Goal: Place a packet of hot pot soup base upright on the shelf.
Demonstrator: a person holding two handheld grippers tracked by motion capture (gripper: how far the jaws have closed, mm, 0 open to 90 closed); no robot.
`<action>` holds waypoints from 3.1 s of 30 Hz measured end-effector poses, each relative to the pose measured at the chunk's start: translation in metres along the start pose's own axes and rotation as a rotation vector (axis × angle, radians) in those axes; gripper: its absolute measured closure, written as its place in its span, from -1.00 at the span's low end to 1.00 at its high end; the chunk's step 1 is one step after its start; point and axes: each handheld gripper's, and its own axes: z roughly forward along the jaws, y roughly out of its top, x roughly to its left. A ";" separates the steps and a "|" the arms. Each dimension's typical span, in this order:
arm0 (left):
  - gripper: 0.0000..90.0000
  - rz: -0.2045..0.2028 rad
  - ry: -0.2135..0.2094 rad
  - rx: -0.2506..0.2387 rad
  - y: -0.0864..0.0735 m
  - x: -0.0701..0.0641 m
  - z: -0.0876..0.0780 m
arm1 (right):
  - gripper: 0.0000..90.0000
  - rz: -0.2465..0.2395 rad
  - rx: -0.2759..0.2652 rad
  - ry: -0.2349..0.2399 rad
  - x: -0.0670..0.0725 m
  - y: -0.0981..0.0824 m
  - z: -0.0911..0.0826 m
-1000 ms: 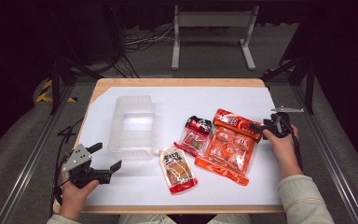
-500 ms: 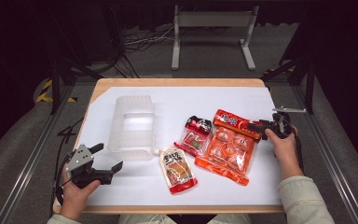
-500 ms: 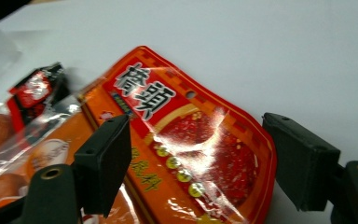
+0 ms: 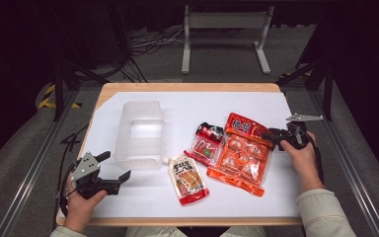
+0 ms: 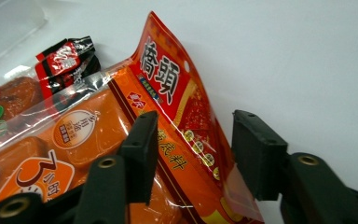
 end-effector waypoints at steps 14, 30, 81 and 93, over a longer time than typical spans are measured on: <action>-0.90 -0.003 0.008 -0.006 -0.001 0.000 -0.001 | 0.84 -0.058 0.141 -0.032 -0.003 -0.003 0.024; -0.70 -0.005 -0.036 -0.043 0.017 -0.011 -0.012 | 1.00 -0.033 0.127 -0.074 0.000 0.004 0.010; -0.85 0.025 -0.239 -0.044 0.069 -0.061 0.028 | 1.00 -0.337 -0.162 0.176 0.138 0.074 -0.138; -0.79 0.032 -0.253 -0.041 0.073 -0.064 0.038 | 1.00 -0.398 -0.186 0.258 0.161 0.083 -0.148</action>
